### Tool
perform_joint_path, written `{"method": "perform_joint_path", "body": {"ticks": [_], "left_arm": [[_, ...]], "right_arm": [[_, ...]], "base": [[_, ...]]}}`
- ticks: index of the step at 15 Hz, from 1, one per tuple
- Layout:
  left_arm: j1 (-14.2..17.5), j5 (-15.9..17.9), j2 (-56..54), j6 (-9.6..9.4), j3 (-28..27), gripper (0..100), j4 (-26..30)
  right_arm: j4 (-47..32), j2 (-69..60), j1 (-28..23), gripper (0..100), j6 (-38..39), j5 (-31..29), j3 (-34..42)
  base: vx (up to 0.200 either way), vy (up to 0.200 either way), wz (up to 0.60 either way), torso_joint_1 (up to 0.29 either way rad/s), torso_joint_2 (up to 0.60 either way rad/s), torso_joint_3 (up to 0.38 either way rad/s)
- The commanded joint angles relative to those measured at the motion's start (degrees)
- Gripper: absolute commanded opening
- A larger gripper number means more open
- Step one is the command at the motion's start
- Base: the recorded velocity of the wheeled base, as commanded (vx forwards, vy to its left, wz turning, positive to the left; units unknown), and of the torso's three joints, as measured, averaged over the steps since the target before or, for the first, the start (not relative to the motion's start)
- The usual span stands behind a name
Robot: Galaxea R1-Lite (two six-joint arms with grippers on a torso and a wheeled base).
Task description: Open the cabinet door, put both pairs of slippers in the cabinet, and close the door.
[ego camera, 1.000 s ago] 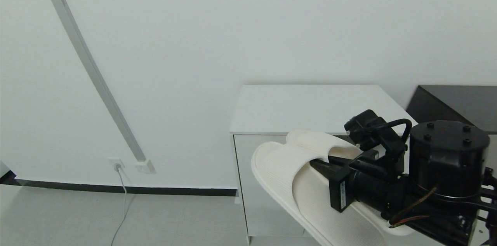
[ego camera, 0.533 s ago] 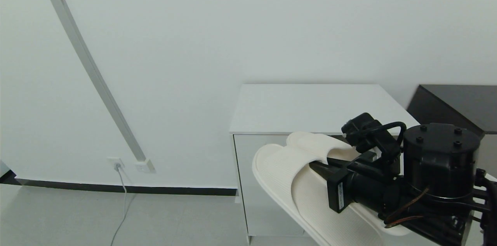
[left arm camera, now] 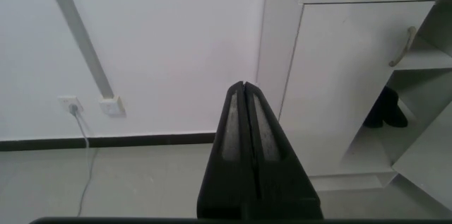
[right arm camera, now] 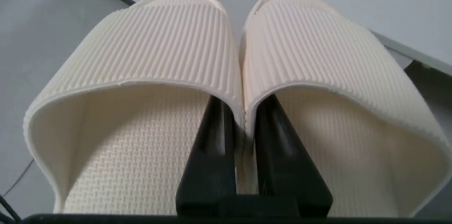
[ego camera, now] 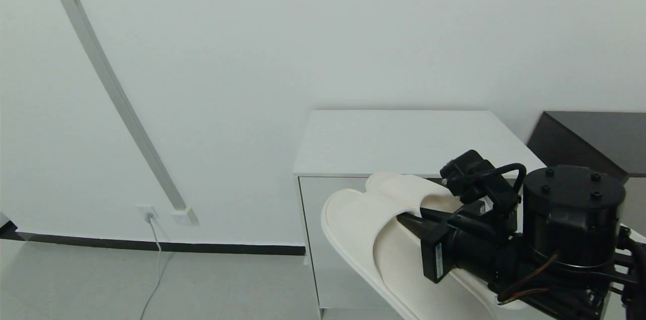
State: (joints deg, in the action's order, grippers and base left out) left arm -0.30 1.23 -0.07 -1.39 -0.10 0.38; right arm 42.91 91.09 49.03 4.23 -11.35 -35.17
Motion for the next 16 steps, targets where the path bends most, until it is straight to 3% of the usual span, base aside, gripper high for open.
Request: {"method": "perform_joint_path", "body": {"ticks": [1, 16], "left_arm": [[-0.05, 0.00, 0.07, -0.02, 0.01, 0, -0.03], [-0.05, 0.00, 0.07, 0.07, 0.01, 0, -0.03]], "right_arm": [[0.24, -0.03, 0.01, 0, -0.01, -0.08, 0.37], [0.24, -0.03, -0.08, 0, -0.01, -0.08, 0.98]], "base": [[0.000, -0.200, 0.00, 0.012, 0.00, 0.002], [0.000, -0.187, 0.00, 0.002, 0.00, 0.001]]}}
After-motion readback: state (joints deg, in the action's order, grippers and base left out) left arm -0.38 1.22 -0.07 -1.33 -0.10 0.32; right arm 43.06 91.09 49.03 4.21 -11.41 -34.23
